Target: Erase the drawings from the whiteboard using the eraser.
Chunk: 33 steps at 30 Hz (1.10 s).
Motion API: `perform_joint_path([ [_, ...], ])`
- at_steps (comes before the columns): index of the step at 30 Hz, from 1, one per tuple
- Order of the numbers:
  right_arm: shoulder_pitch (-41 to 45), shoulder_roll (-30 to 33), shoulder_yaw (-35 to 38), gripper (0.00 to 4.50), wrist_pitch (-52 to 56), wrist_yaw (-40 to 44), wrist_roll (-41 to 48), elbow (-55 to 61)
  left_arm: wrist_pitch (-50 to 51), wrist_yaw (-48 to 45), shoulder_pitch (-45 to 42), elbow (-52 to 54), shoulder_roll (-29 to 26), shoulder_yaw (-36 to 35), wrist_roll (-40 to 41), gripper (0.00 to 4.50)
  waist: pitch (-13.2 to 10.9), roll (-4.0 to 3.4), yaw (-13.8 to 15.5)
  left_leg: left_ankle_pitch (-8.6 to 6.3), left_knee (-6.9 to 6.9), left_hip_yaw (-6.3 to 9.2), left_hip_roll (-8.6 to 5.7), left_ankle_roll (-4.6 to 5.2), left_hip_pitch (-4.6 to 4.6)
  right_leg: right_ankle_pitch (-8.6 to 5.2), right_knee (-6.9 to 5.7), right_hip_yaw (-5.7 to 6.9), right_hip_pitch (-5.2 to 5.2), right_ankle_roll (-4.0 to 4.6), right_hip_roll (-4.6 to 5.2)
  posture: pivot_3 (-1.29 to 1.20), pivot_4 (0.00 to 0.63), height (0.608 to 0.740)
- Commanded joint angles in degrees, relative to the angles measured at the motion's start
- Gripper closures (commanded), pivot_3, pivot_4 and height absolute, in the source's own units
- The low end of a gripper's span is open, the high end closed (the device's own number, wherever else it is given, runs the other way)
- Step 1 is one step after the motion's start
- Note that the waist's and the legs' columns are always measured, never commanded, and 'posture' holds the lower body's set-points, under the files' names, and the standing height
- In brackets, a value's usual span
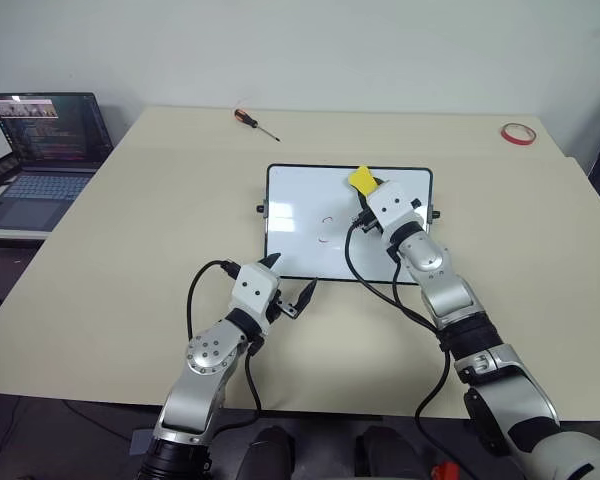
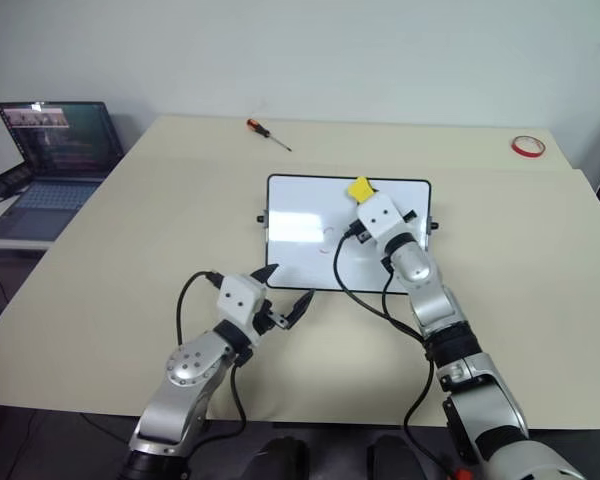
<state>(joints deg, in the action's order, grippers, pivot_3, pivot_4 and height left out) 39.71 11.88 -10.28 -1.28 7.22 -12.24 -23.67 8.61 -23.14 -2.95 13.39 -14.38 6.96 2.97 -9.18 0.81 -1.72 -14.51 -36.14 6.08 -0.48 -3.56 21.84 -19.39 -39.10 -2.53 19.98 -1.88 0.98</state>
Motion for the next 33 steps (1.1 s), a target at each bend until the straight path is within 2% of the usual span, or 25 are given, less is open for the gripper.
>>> perform_joint_path([
  [1, -3.3, -0.2, -1.3, 3.23, 1.8, 3.8, 0.5, 2.2, -0.4, 0.1, -0.6, 1.7, -0.1, 0.0, 0.1, 0.0, 0.0, 0.0, 0.0, 0.0, 0.0, 0.01, 0.0, 0.0, -0.04, 0.0, -0.01, 0.0, -0.02, 0.0, 0.0, 0.0, 0.15, 0.74],
  [9, -10.7, 1.6, -10.0, 3.23, 6.7, 17.9, -0.7, 9.6, -0.4, 0.1, -0.7, 1.5, -0.1, -0.1, 0.1, 0.0, 0.0, -0.04, -0.5, 0.0, 0.02, -0.02, 0.04, 0.0, -0.12, 0.0, -0.05, -0.02, -0.05, 0.0, -0.03, 0.0, 0.15, 0.74],
  [15, -9.5, 1.7, -10.6, 3.23, 8.5, 22.2, 0.3, 9.9, -0.4, 0.2, -0.5, 1.7, 0.0, 0.0, 0.0, 0.0, 0.0, -0.03, -0.6, 0.0, 0.01, 0.02, 0.02, 0.0, -0.13, 0.0, -0.03, 0.01, -0.09, 0.0, -0.03, 0.0, 0.15, 0.74],
  [18, -6.7, 1.2, -8.7, 3.23, 8.6, 20.8, 0.5, 7.3, -0.5, 0.2, -0.6, 1.6, -0.1, -0.1, 0.0, 0.0, 0.0, -0.03, -0.7, 0.0, 0.02, 0.02, 0.03, 0.0, -0.13, 0.0, -0.02, 0.01, -0.09, 0.0, -0.03, 0.0, 0.15, 0.74],
  [22, 0.1, 0.8, -4.5, 3.23, 6.4, 10.9, -1.3, -0.2, -0.5, 0.3, -0.5, 1.6, 0.0, 0.1, 0.0, 0.0, 0.0, -0.04, -0.6, 0.02, 0.02, 0.02, 0.02, -0.01, -0.17, 0.04, -0.09, 0.01, -0.07, 0.03, -0.04, 0.0, 0.15, 0.74],
  [25, 2.0, 0.8, -3.4, 3.23, 5.5, 7.9, -1.4, -2.8, -0.6, 0.4, -0.4, 1.7, 0.3, 0.4, -0.1, 0.0, 0.0, -0.02, 0.2, 0.05, 0.0, 0.11, 0.0, -0.03, -0.15, 0.07, -0.08, 0.02, -0.11, 0.04, -0.03, 0.0, 0.15, 0.74],
  [29, 0.4, 0.6, -4.0, 3.23, 5.6, 8.6, -1.0, -1.6, -0.7, 0.5, -0.1, 1.8, 0.5, 0.6, -0.2, 0.0, 0.0, -0.02, 0.2, 0.05, 0.03, 0.13, -0.04, -0.02, -0.1, 0.07, 0.02, 0.02, -0.14, 0.04, 0.02, 0.0, 0.15, 0.74],
  [33, -4.1, 0.5, -5.9, 3.23, 7.2, 12.8, 0.1, 3.4, -0.7, 0.4, 0.1, 1.9, 0.4, 0.6, -0.2, 0.0, 0.0, -0.02, 0.1, 0.05, 0.03, 0.15, -0.03, -0.02, -0.1, 0.06, 0.03, 0.01, -0.16, 0.04, 0.03, 0.0, 0.15, 0.74],
])
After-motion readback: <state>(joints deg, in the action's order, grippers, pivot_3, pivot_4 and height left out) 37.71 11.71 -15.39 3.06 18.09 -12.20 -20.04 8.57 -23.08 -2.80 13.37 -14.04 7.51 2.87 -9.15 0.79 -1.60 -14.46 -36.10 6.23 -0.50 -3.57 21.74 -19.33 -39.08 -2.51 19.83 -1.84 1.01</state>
